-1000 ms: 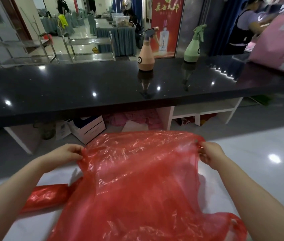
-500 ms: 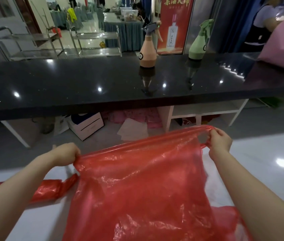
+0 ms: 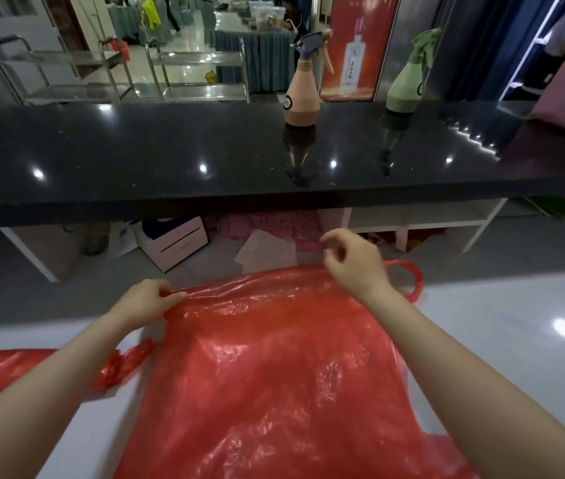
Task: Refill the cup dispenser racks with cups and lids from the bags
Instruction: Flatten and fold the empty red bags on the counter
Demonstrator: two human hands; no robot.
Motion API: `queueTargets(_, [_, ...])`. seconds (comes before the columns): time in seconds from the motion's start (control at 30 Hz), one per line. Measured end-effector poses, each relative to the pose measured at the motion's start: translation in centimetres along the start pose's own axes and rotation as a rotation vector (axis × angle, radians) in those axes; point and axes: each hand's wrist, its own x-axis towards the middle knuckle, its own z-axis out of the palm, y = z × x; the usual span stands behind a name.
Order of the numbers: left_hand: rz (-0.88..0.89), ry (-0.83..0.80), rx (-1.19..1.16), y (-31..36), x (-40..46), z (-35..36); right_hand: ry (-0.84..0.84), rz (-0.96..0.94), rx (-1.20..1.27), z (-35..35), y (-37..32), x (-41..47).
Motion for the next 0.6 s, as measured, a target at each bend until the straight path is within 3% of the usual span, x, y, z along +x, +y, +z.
queueTargets(0.13, [0.029,-0.04,-0.417,0.7,-1.0,0.1,-0.476,-0.087,-0.24,3.8,-1.6,1.5])
queueTargets(0.23, [0.083,-0.079,-0.513,1.6,-1.6,-0.6,-0.635,-0.088,-0.232,5.2,-2.1,2.2])
queueTargets(0.37, [0.123,-0.039,-0.323,1.8,-1.8,-1.5,-0.672,-0.166,-0.102,5.9,-3.7,2.2])
queueTargets(0.47, [0.11,-0.007,-0.268,1.4,-2.1,-2.1,-0.852,-0.158,-0.04,5.4,-3.7,1.4])
queueTargets(0.6, [0.097,-0.001,-0.357,0.7,-2.4,-3.2,-1.079,-0.112,-0.254,4.3,-1.4,-0.5])
